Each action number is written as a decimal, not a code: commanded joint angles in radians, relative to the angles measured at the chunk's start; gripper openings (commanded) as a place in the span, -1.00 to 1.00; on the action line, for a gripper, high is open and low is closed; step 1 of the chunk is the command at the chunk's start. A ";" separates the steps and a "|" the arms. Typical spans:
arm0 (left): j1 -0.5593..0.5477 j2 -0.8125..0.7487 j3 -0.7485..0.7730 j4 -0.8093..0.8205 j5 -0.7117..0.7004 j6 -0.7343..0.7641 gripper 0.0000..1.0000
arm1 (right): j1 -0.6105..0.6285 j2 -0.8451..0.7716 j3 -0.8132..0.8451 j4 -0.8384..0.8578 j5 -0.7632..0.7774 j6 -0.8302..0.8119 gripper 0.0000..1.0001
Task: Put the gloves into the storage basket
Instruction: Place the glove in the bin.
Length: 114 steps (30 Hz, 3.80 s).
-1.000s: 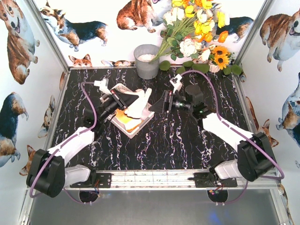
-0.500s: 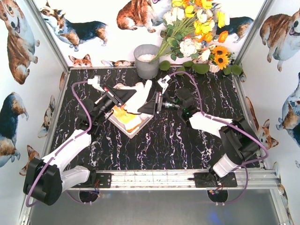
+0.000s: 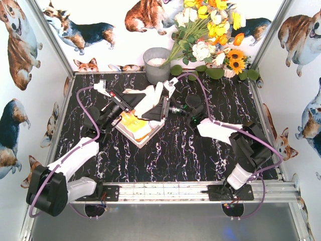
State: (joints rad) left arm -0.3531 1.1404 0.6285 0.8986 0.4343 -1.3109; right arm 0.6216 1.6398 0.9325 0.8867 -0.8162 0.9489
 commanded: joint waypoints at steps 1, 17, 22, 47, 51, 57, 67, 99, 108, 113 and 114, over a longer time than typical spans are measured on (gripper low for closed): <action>0.003 -0.006 0.022 0.055 0.003 -0.008 -1.00 | 0.006 0.012 0.064 0.107 -0.015 0.024 -0.01; 0.106 -0.012 -0.103 -0.265 -0.090 0.078 -0.76 | 0.007 0.018 0.060 -0.334 -0.060 0.238 -1.00; 0.146 0.038 -0.122 -0.270 -0.038 0.067 -0.58 | 0.007 0.020 0.073 -0.468 -0.068 0.220 -1.00; 0.152 0.295 -0.191 -0.003 0.179 -0.137 0.26 | 0.018 0.101 0.245 -0.650 -0.087 0.153 -1.00; 0.152 0.321 -0.187 0.044 0.182 -0.164 0.31 | 0.025 0.097 0.261 -0.684 -0.108 0.126 -1.00; 0.151 0.341 -0.166 0.051 0.202 -0.177 0.34 | 0.034 0.077 0.256 -0.725 -0.138 0.083 -1.00; 0.173 0.377 -0.156 0.130 0.173 -0.189 0.04 | 0.046 0.073 0.269 -0.810 -0.157 0.001 -1.00; 0.304 0.594 0.055 -0.019 0.097 0.353 -1.00 | 0.018 0.458 0.697 -1.305 0.050 -0.308 -1.00; 0.304 0.603 0.001 -0.009 0.054 0.500 -1.00 | 0.034 0.527 0.774 -1.416 0.052 -0.354 -1.00; 0.304 0.604 -0.032 -0.009 0.041 0.512 -1.00 | 0.041 0.559 0.848 -1.519 0.030 -0.390 -1.00; 0.304 0.599 -0.034 -0.021 0.037 0.521 -1.00 | 0.043 0.560 0.851 -1.528 0.027 -0.393 -1.00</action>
State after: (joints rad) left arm -0.0677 1.7363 0.6140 0.8639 0.5125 -0.8505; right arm 0.6537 2.1841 1.7164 -0.5442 -0.7551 0.6025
